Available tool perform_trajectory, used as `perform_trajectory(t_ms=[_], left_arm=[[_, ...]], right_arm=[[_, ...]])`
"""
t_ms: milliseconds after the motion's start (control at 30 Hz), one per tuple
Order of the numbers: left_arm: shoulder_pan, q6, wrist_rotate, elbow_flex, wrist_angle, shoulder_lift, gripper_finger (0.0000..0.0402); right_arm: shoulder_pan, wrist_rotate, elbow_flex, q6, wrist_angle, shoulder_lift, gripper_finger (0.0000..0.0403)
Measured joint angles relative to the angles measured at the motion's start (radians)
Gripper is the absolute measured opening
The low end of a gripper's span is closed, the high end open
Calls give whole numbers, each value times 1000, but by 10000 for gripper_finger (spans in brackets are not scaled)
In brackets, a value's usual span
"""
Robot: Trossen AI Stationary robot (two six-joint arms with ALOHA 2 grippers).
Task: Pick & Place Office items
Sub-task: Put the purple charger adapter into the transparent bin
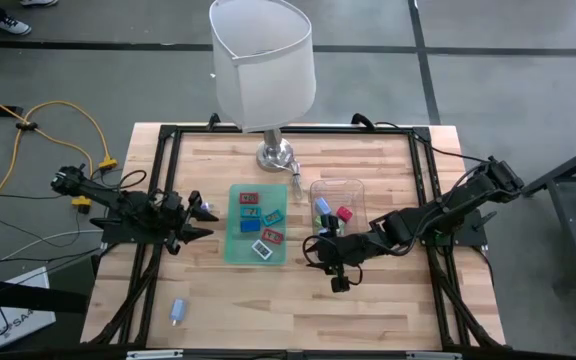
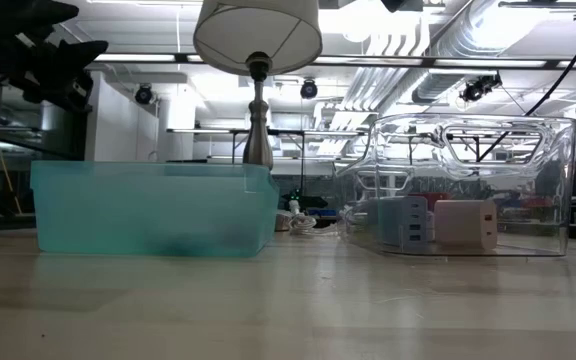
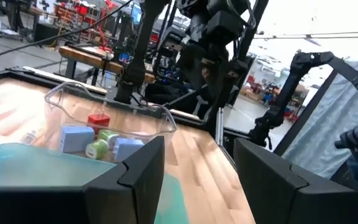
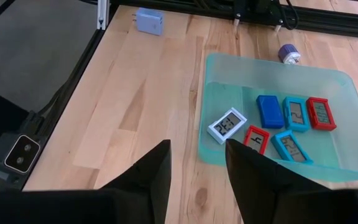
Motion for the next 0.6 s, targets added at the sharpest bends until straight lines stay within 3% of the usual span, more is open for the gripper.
perform_trajectory(t_ms=[100, 267, 433, 600], left_arm=[[0, -6, 29, 28, -35, 4, 186], [0, -29, -4, 194, -322, 56, 186], [0, -39, -86, 350, -501, 197, 186], [13, -80, -96, 492, -671, 377, 186]], right_arm=[[0, 1, 0, 0, 0, 0, 138], [0, 1, 0, 0, 0, 0, 138], [0, 2, 0, 0, 0, 0, 138], [0, 2, 0, 0, 0, 0, 138]])
